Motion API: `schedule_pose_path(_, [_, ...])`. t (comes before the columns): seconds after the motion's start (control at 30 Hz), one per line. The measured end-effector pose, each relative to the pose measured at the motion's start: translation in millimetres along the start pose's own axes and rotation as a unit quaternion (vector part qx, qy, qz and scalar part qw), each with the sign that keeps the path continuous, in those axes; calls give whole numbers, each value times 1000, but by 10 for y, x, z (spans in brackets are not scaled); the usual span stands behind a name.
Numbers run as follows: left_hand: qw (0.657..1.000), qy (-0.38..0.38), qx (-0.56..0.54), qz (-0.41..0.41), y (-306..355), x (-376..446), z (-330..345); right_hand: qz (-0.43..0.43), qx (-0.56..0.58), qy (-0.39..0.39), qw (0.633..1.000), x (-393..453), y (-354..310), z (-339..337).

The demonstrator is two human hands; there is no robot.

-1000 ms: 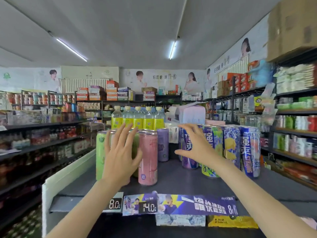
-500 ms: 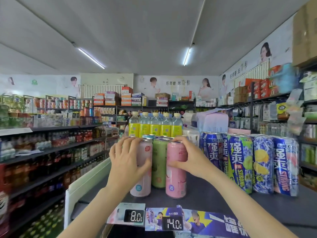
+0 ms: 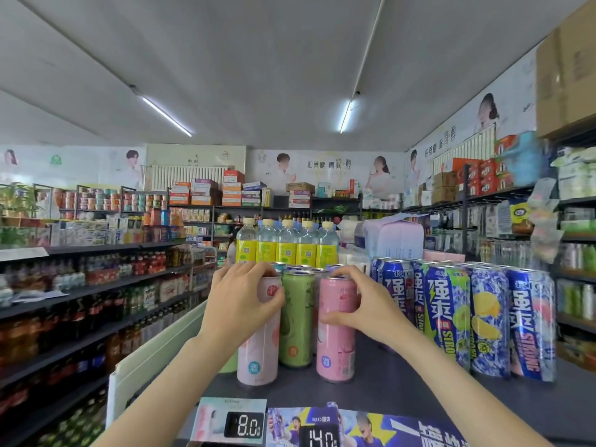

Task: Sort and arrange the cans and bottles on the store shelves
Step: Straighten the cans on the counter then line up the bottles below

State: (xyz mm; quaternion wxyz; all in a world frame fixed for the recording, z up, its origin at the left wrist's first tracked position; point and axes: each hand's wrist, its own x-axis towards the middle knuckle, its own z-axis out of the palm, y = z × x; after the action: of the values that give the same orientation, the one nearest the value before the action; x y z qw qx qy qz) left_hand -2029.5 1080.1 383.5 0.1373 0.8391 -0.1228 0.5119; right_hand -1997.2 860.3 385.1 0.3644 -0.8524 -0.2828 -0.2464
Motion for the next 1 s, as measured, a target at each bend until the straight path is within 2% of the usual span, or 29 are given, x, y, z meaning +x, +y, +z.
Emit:
schedule_pose_path(0.13, [993,-15,-112,-41,27,183,-143,-8,-15,-93,996,76,-133,-90])
schedule_pose_path(0.23, [983,-95,-143,-58,36,380,-221,1,-28,-128,991,213,-211,-252])
schedule_pose_path(0.33, [969,-188,-142,-76,7,587,-233,-2,-9,-93,996,410,-270,-391])
schedule_pose_path(0.47, [947,-294,-98,-90,-74,821,-153,-9,-59,-111,992,746,-251,-421])
schedule_pose_path(0.63, [927,-350,-88,-103,-194,985,-17,12,-96,-154,983,1215,-121,-250])
schedule_pose_path(0.8, [884,-450,-89,-87,-298,1041,63,55,-70,-284,955,1445,-53,-133])
schedule_pose_path(1.0, [875,-464,-99,-102,-304,1036,95,72,2,-312,947,1409,39,-258])
